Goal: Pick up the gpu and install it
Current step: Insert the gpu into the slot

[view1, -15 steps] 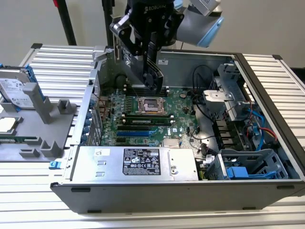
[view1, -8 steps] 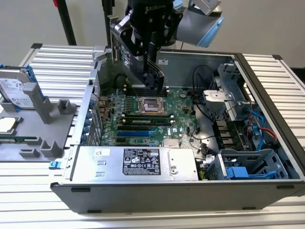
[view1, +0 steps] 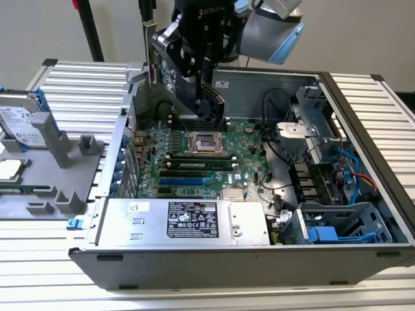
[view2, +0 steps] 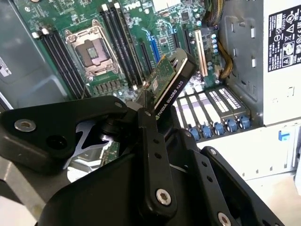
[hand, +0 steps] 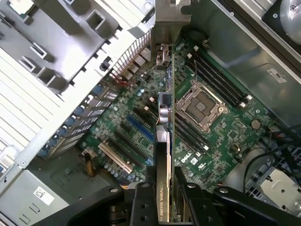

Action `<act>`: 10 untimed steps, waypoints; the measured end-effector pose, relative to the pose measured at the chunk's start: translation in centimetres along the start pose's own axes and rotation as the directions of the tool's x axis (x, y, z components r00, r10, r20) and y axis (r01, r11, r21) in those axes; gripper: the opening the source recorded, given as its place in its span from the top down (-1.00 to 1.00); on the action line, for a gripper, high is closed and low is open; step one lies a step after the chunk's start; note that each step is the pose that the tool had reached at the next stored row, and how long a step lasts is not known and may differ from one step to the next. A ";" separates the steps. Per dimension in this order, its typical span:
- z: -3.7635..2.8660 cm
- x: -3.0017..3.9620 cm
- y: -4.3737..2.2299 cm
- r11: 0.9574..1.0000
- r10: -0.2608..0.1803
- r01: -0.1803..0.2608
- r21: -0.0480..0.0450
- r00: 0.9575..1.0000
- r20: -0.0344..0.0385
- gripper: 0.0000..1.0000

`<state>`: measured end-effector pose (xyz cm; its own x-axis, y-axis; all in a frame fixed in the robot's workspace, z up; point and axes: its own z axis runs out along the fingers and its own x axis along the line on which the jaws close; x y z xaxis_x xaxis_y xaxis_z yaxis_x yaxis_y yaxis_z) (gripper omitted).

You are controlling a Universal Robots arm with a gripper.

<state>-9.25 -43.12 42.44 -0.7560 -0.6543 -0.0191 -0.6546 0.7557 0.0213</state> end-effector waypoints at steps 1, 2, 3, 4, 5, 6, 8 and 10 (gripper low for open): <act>0.00 0.00 0.00 1.000 -0.008 0.008 0.000 1.000 0.000 1.00; 0.00 0.00 0.00 1.000 -0.016 0.016 0.000 1.000 0.000 1.00; 0.00 0.00 0.00 1.000 -0.024 0.024 0.000 1.000 -0.001 1.00; 0.00 0.00 0.00 0.999 -0.032 0.032 0.000 0.999 -0.001 1.00; 0.00 0.00 0.00 0.999 -0.040 0.040 0.000 0.999 -0.001 1.00; 0.00 0.00 0.00 0.999 -0.049 0.049 -0.001 0.999 -0.001 1.00; 0.00 0.00 0.00 0.998 -0.065 0.065 -0.001 0.998 -0.002 1.00; 0.00 0.00 0.00 0.997 -0.082 0.082 -0.001 0.997 -0.002 1.00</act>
<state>-9.24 -43.12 42.44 -0.6997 -0.7142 -0.0186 -0.7144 0.6994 0.0208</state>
